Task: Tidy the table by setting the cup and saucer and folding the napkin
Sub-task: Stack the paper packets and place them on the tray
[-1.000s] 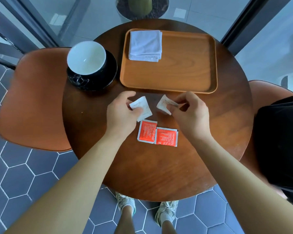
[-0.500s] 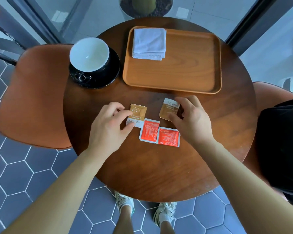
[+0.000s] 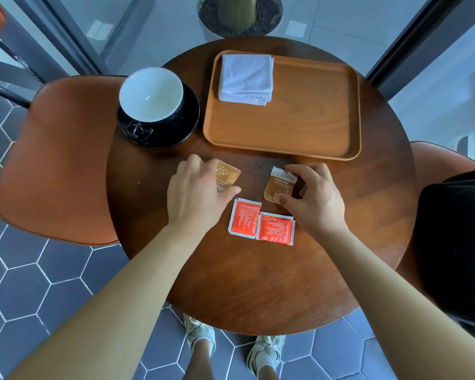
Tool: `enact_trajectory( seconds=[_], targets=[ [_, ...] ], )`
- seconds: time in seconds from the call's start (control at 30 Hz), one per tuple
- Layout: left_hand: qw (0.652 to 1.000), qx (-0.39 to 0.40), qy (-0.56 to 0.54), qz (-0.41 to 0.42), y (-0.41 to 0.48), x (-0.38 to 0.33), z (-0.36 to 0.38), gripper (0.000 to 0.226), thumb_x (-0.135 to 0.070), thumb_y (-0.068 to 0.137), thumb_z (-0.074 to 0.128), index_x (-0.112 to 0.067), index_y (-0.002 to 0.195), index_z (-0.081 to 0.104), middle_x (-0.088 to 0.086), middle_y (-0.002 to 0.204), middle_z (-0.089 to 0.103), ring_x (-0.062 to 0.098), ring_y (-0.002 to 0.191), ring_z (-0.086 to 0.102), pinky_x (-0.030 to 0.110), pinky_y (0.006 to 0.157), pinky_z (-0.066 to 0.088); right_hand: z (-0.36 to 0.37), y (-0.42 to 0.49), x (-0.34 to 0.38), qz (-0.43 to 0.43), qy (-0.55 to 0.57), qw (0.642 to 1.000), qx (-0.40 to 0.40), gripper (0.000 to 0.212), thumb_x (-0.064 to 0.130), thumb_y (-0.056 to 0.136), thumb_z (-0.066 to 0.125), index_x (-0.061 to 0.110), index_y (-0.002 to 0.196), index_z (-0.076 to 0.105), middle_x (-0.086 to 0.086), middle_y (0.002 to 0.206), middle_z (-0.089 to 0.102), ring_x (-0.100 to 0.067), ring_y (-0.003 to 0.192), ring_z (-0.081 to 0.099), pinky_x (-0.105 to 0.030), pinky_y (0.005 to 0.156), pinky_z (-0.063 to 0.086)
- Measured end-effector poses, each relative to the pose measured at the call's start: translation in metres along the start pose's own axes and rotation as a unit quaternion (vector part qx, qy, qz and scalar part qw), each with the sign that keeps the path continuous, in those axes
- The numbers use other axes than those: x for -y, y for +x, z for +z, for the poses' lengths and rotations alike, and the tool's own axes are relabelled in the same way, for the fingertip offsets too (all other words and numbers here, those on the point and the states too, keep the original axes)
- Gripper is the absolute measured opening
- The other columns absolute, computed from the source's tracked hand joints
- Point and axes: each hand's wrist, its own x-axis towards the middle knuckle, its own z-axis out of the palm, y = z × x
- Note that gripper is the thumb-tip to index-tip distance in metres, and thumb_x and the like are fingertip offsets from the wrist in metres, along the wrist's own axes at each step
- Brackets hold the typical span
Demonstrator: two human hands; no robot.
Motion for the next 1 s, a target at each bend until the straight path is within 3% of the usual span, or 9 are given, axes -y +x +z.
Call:
enact_trajectory(
  seconds=[0.1,0.23,0.33,0.4,0.47,0.53,0.7,0.87,1.0],
  targets=[
    [0.995,0.03,-0.012,0.094,0.007,-0.002,-0.003,0.043,-0.029,0.09,0.071,-0.022,0.132,0.063,0.008,0.125,0.059,0.025,0.114,0.052,0.039,0.088,0.05,-0.002,-0.003,-0.002,-0.008,0.024,1.0,0.002,0.063,0.032,0.073,0.086,0.028,0.13,0.061,0.015,0.115,0.047,-0.004,0.085,0.053,-0.015,0.06,0.04],
    [0.981,0.053,-0.064,0.173,0.004,0.005,-0.006,0.048,0.004,0.085,0.069,-0.017,0.128,0.069,0.007,0.142,0.059,0.031,0.138,0.045,0.056,0.109,0.037,-0.004,-0.007,-0.007,-0.013,0.066,0.998,0.007,0.063,0.023,0.071,0.087,0.029,0.129,0.061,0.018,0.119,0.046,0.0,0.084,0.054,-0.012,0.065,0.042],
    [0.995,-0.038,-0.07,0.055,-0.007,0.016,-0.004,0.032,-0.014,0.089,0.072,-0.011,0.121,0.071,0.012,0.122,0.065,0.03,0.112,0.059,0.05,0.088,0.055,-0.002,-0.011,-0.01,-0.013,0.102,0.994,-0.018,0.055,0.02,0.073,0.085,0.026,0.124,0.064,0.017,0.118,0.05,0.001,0.087,0.056,-0.003,0.067,0.042],
    [0.999,-0.036,-0.04,0.005,-0.011,0.017,-0.003,0.04,-0.036,0.091,0.071,-0.012,0.122,0.07,0.012,0.112,0.063,0.028,0.099,0.058,0.044,0.077,0.055,0.0,-0.013,-0.011,-0.008,0.113,0.993,-0.045,0.046,0.02,0.077,0.082,0.024,0.12,0.066,0.015,0.116,0.054,-0.003,0.087,0.058,-0.002,0.069,0.041],
    [0.999,-0.019,-0.017,0.028,-0.009,0.015,-0.001,0.045,-0.04,0.089,0.072,-0.012,0.123,0.07,0.013,0.107,0.061,0.028,0.095,0.057,0.045,0.075,0.054,0.002,-0.013,-0.011,0.001,0.101,0.993,-0.062,0.041,0.022,0.08,0.081,0.021,0.118,0.068,0.011,0.115,0.056,-0.006,0.085,0.058,-0.003,0.067,0.04],
    [0.998,-0.024,-0.021,0.063,-0.004,0.013,0.0,0.039,-0.028,0.088,0.076,-0.012,0.123,0.071,0.013,0.105,0.062,0.029,0.093,0.057,0.047,0.073,0.053,0.003,-0.013,-0.011,-0.002,0.077,0.995,-0.063,0.039,0.022,0.081,0.081,0.018,0.118,0.069,0.006,0.115,0.058,-0.006,0.086,0.056,-0.004,0.067,0.038],
    [0.991,0.008,-0.053,0.125,0.002,0.013,0.0,0.046,-0.001,0.085,0.072,-0.015,0.128,0.069,0.014,0.125,0.064,0.032,0.108,0.057,0.049,0.082,0.052,0.0,-0.012,-0.008,-0.035,0.024,0.999,-0.007,0.04,0.015,0.089,0.073,0.013,0.128,0.066,-0.002,0.121,0.058,-0.017,0.104,0.06,-0.018,0.071,0.045],
    [0.996,0.003,-0.065,0.063,0.0,0.014,0.005,0.046,-0.038,0.093,0.067,-0.014,0.131,0.064,0.009,0.134,0.06,0.029,0.119,0.054,0.048,0.092,0.047,-0.007,-0.001,0.003,-0.019,-0.034,0.999,0.035,0.048,0.011,0.088,0.073,0.014,0.133,0.061,-0.006,0.122,0.052,-0.026,0.109,0.059,-0.032,0.078,0.052],
    [0.994,-0.003,-0.083,0.066,0.008,0.01,0.01,0.042,-0.032,0.087,0.075,-0.015,0.125,0.069,0.01,0.129,0.06,0.029,0.116,0.053,0.047,0.09,0.046,-0.015,0.012,0.01,0.005,-0.098,0.992,0.077,0.048,0.02,0.083,0.078,0.016,0.127,0.061,-0.007,0.115,0.06,-0.029,0.107,0.06,-0.034,0.08,0.047]
  ],
)
